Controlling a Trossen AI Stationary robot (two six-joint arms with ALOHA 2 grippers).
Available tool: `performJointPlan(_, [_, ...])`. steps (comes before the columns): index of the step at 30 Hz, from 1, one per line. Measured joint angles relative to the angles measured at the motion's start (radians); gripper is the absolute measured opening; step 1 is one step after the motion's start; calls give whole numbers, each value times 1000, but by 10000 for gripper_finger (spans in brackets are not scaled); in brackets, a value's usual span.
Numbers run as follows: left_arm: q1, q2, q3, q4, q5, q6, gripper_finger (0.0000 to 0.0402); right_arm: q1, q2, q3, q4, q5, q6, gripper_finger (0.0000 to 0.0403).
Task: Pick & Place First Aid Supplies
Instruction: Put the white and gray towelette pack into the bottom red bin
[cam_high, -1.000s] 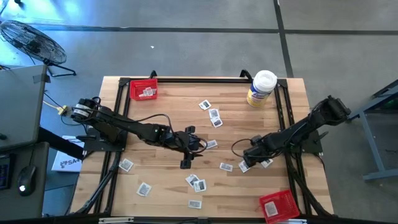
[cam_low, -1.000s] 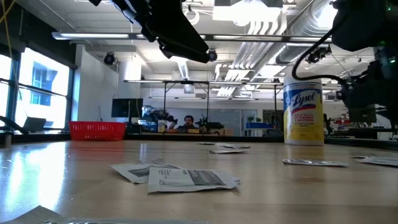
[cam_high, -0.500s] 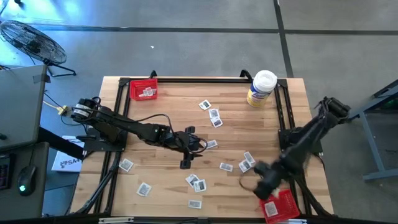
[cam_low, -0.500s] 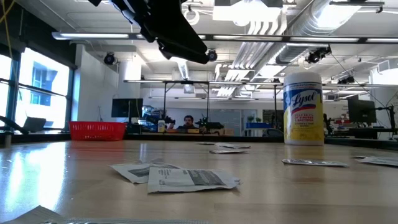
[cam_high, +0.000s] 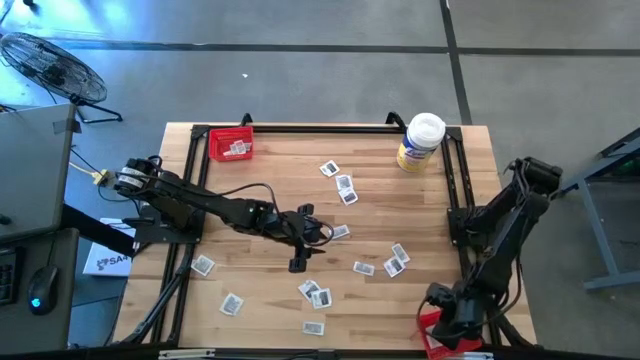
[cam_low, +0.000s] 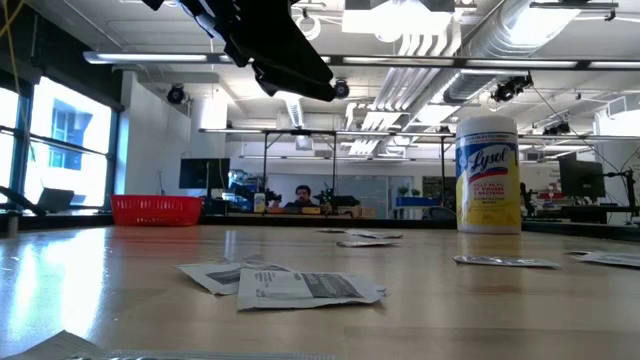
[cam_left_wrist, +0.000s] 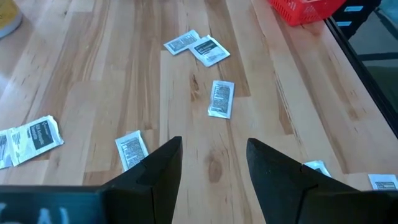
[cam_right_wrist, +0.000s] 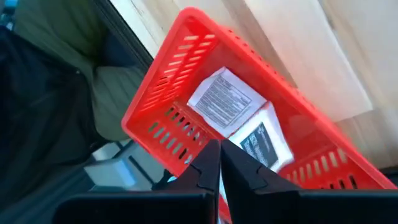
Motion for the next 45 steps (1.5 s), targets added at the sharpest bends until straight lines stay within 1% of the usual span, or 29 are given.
performJointPlan(2, [0,0,0,0,2,-10,179,-7,0,-25,55,-27,-2,9])
performJointPlan(5, [0,0,0,-1,3,-12,179,-18,0,-40,120,-58,-3,25])
performJointPlan(10, [0,0,0,-2,3,-12,179,-45,0,-4,102,-64,-24,70])
performJointPlan(12, [0,0,0,-2,3,-12,179,-72,0,24,102,-45,-59,83])
performJointPlan(15, [0,0,0,-2,2,-12,179,-126,-1,67,87,44,-196,90])
performJointPlan(18, [0,0,0,-2,2,-12,179,-188,-1,90,58,157,-410,89])
performJointPlan(20, [0,0,0,-2,2,-12,179,-230,-1,88,49,208,-570,86])
performJointPlan(24, [0,0,0,-2,2,-12,179,-300,-2,28,27,222,-803,84])
performJointPlan(30, [0,0,0,-2,2,-12,179,-363,-2,-91,16,222,-1061,87])
performJointPlan(36, [0,0,0,-2,2,-12,179,-401,-2,-189,20,230,-1206,87])
performJointPlan(38, [0,0,0,-2,2,-12,179,-407,-2,-220,18,254,-1241,87])
performJointPlan(41, [0,0,0,-2,2,-12,179,-406,-2,-256,36,322,-1301,87])
performJointPlan(45, [0,0,0,-1,1,-12,179,-404,-4,-289,87,343,-1380,87])
